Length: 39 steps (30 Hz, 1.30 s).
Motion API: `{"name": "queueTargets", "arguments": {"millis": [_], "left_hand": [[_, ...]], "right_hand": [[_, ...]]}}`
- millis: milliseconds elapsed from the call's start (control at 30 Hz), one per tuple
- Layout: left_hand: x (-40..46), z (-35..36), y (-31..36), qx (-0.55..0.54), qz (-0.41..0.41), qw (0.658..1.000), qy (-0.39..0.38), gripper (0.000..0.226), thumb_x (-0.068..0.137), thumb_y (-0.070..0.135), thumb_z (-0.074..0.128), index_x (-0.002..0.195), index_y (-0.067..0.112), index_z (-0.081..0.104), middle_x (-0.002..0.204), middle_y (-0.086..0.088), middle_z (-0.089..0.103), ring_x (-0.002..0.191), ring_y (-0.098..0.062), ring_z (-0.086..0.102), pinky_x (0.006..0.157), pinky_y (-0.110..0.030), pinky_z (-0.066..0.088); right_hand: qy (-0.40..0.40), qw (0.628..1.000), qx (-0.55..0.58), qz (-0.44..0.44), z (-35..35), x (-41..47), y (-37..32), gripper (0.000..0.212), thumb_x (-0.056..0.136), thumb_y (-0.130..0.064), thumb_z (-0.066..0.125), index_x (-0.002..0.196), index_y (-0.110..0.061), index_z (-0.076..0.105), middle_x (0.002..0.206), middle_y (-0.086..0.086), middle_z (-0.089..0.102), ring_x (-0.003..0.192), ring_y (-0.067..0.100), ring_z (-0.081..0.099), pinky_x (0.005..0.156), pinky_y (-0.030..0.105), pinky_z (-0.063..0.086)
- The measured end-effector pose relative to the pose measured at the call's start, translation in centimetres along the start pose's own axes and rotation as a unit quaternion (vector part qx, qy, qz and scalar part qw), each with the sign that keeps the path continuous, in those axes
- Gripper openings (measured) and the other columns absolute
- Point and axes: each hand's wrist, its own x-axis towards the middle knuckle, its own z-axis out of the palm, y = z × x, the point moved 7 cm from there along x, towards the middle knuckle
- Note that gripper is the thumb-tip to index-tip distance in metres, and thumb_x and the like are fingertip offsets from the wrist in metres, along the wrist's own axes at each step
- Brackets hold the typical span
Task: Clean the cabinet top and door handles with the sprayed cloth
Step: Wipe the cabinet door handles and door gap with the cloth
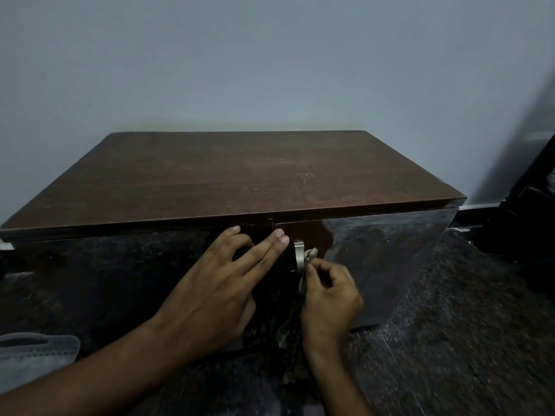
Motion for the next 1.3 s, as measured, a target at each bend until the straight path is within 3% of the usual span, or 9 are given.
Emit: {"name": "queueTargets", "arguments": {"millis": [233,300,400,500,700,800,1100,1300], "left_hand": [[0.0,0.1,-0.1,0.005,-0.001,1.0,0.001,0.098,0.074,0.023,0.059,0.159,0.015,0.011,0.166,0.005,0.019,0.122,-0.022,0.044,0.123,-0.042,0.018],[0.0,0.1,0.0,0.008,-0.001,1.0,0.006,0.097,0.075,0.022,0.059,0.159,0.015,0.012,0.166,0.005,0.019,0.122,-0.023,0.045,0.123,-0.043,0.019],[0.0,-0.1,0.1,0.015,0.001,1.0,0.014,0.096,0.075,0.022,0.059,0.159,0.014,0.012,0.166,0.003,0.02,0.122,-0.024,0.045,0.123,-0.043,0.018],[0.0,0.0,0.2,0.021,0.002,1.0,0.009,0.095,0.076,0.021,0.058,0.159,0.013,0.012,0.165,0.002,0.021,0.122,-0.025,0.045,0.123,-0.045,0.019],[0.0,0.1,0.1,0.023,0.008,1.0,0.012,0.096,0.075,0.02,0.058,0.159,0.014,0.012,0.166,0.003,0.02,0.121,-0.025,0.046,0.123,-0.045,0.019],[0.1,0.1,0.1,0.022,0.008,1.0,0.016,0.096,0.075,0.02,0.058,0.159,0.014,0.012,0.166,0.003,0.02,0.121,-0.025,0.046,0.123,-0.045,0.02],[0.1,0.3,0.0,0.027,0.004,0.999,0.019,0.095,0.076,0.021,0.058,0.159,0.014,0.011,0.166,0.002,0.02,0.122,-0.026,0.045,0.123,-0.044,0.018],[0.2,0.2,-0.1,0.029,0.009,0.999,0.019,0.096,0.075,0.02,0.061,0.159,0.014,0.013,0.165,0.002,0.022,0.12,-0.026,0.047,0.123,-0.044,0.019]], "right_hand": [[0.038,0.994,0.014,-0.099,-0.7,2.1,-3.5,0.01,0.081,0.0,0.075,0.087,-0.008,0.076,0.085,-0.004,0.068,0.082,-0.009,0.061,0.073,0.002,0.044],[0.02,0.997,-0.009,-0.079,-0.5,1.1,-1.5,0.012,0.079,0.002,0.076,0.084,-0.009,0.074,0.083,-0.003,0.067,0.08,-0.005,0.062,0.072,0.001,0.043],[-0.033,0.998,-0.037,0.031,0.0,-1.2,3.0,0.019,0.081,-0.001,0.075,0.082,-0.021,0.073,0.082,-0.006,0.067,0.08,0.01,0.067,0.069,0.003,0.044],[-0.025,0.998,-0.033,0.054,-0.3,-1.4,3.6,0.013,0.082,-0.003,0.075,0.084,-0.016,0.075,0.082,-0.005,0.069,0.08,0.012,0.068,0.068,0.002,0.044],[0.032,0.997,0.033,-0.066,-0.7,1.9,-3.5,0.009,0.081,-0.004,0.077,0.087,-0.011,0.077,0.085,-0.004,0.07,0.082,0.001,0.065,0.073,0.005,0.045],[0.031,0.995,0.021,-0.09,-0.5,1.6,-3.3,0.008,0.082,-0.002,0.075,0.087,-0.008,0.075,0.086,-0.004,0.067,0.082,-0.004,0.062,0.073,0.004,0.044],[0.011,0.994,0.043,0.105,-0.3,-0.4,2.2,0.017,0.083,-0.005,0.075,0.083,-0.022,0.072,0.087,0.001,0.072,0.076,-0.001,0.066,0.063,0.004,0.046],[0.024,0.998,0.057,-0.014,-0.4,1.1,-2.2,0.008,0.083,-0.007,0.076,0.087,-0.014,0.075,0.087,-0.007,0.07,0.084,0.002,0.067,0.071,0.007,0.049]]}}
